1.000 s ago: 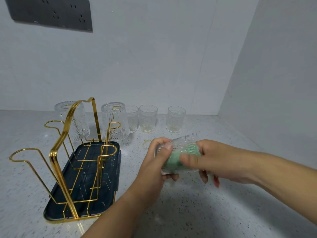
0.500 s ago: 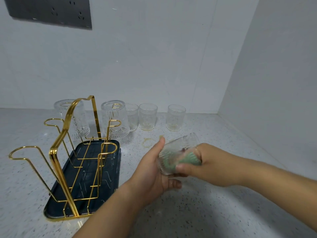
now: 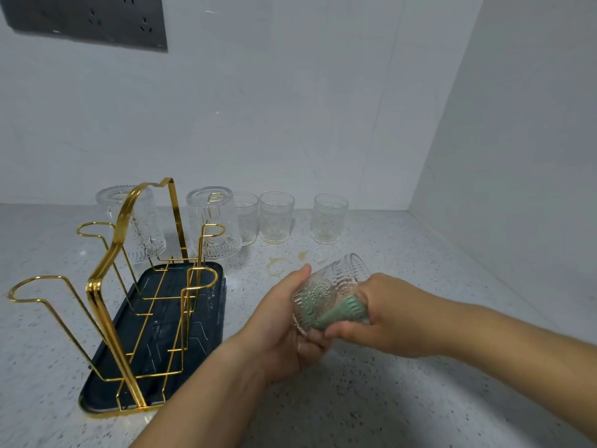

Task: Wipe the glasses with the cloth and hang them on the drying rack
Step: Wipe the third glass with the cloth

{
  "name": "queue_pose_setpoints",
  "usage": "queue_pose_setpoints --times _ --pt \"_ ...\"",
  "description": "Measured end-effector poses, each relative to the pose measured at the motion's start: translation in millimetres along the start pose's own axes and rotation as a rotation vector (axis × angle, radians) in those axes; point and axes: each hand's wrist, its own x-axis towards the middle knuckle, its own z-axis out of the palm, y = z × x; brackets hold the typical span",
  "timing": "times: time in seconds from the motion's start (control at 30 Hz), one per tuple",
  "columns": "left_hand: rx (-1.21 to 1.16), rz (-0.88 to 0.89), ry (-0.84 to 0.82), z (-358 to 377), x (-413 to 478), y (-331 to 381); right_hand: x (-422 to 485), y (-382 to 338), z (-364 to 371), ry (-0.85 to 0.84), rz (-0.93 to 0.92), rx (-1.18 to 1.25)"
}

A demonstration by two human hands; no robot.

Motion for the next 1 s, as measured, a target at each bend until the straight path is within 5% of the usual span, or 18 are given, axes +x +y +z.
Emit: queue_pose_setpoints --times 0.1,0.2,0.3,0.4,0.5,0.57,0.7,0.83,0.9,1.0 --pt "0.104 0.077 -0.016 2 1 -3 -3 4 -5 0.040 0.025 0.269" --pt "0.216 0.333 0.117 7 3 -10 -3 8 -7 0.134 0.092 0.559" --pt "0.249 0.475 0.209 7 3 -15 -1 5 -7 0.125 0.097 0.603" --pt "0.118 0.309 0.163 4 1 -10 -4 0 -5 0.006 -0.074 0.324" --pt "0.020 0.068 0.039 -3 0 -6 -6 4 -5 -0.079 -0.165 -0.342" --pt "-0.006 0.017 -0.033 -5 1 -5 -9 5 -8 -0.059 -0.119 -0.418" --pt "0.116 0.094 -0.096 1 0 -6 -4 19 -6 -0.042 -0.051 0.013" --pt "0.371 0.356 0.103 2 3 -14 -6 20 -6 0.022 0.225 0.705" --pt "0.417 0.427 0.178 4 3 -16 -7 14 -7 0.005 0.272 0.800" --pt "0.236 0.313 0.167 4 3 -11 -7 8 -3 0.005 0.149 0.570"
